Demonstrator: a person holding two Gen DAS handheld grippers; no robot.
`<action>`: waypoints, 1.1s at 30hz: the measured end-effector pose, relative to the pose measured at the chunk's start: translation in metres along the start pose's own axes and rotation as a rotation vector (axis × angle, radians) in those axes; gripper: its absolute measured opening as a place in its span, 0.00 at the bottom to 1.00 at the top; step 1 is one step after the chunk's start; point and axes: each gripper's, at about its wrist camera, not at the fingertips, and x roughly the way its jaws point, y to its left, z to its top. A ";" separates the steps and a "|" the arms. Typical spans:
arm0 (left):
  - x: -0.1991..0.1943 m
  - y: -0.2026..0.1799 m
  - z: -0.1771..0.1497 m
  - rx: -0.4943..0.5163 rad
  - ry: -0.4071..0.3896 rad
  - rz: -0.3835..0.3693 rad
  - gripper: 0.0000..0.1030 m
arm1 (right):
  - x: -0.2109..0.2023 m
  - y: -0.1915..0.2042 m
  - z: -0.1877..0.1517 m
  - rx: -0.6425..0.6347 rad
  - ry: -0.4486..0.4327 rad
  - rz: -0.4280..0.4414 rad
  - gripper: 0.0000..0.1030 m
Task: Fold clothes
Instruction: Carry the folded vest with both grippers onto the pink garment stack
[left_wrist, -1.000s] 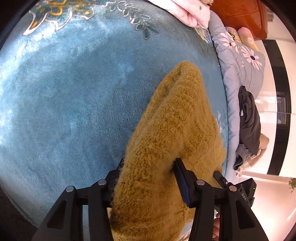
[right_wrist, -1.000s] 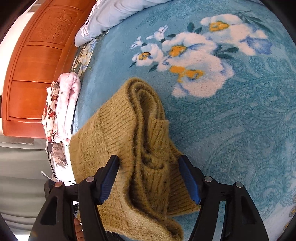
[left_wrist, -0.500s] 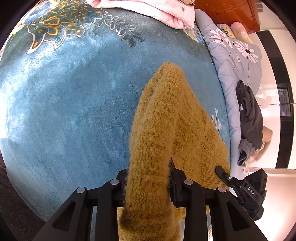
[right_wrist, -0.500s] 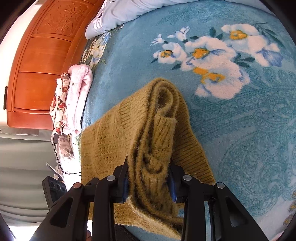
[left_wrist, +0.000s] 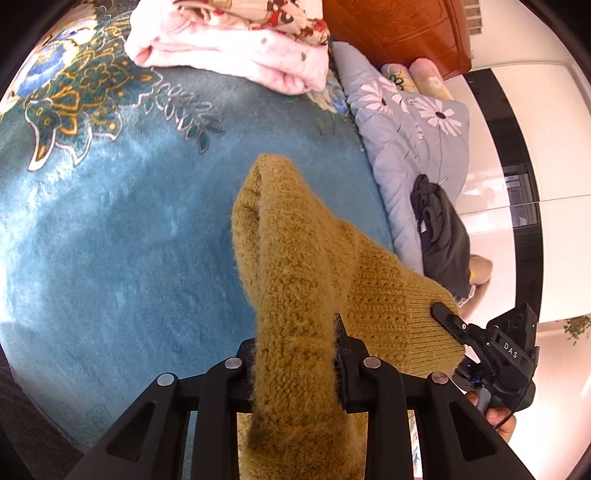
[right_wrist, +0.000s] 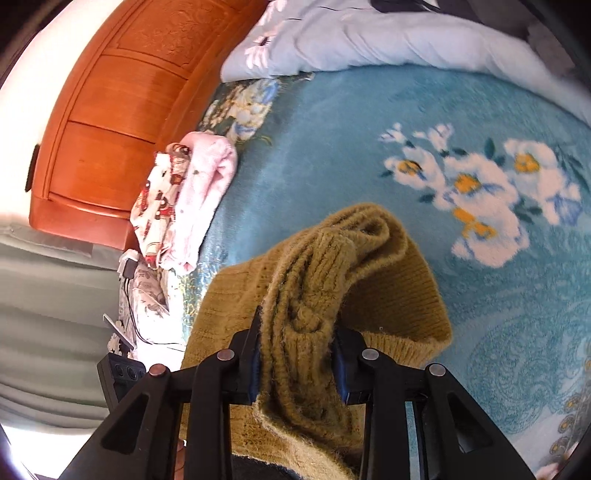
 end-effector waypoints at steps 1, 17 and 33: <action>-0.010 -0.002 0.006 -0.002 -0.027 -0.024 0.28 | -0.003 0.015 0.008 -0.035 -0.002 0.007 0.31; -0.150 0.023 0.199 0.015 -0.453 -0.006 0.28 | 0.107 0.294 0.179 -0.529 0.087 0.122 0.31; -0.088 0.085 0.265 -0.020 -0.397 0.067 0.33 | 0.264 0.333 0.256 -0.693 0.138 -0.175 0.31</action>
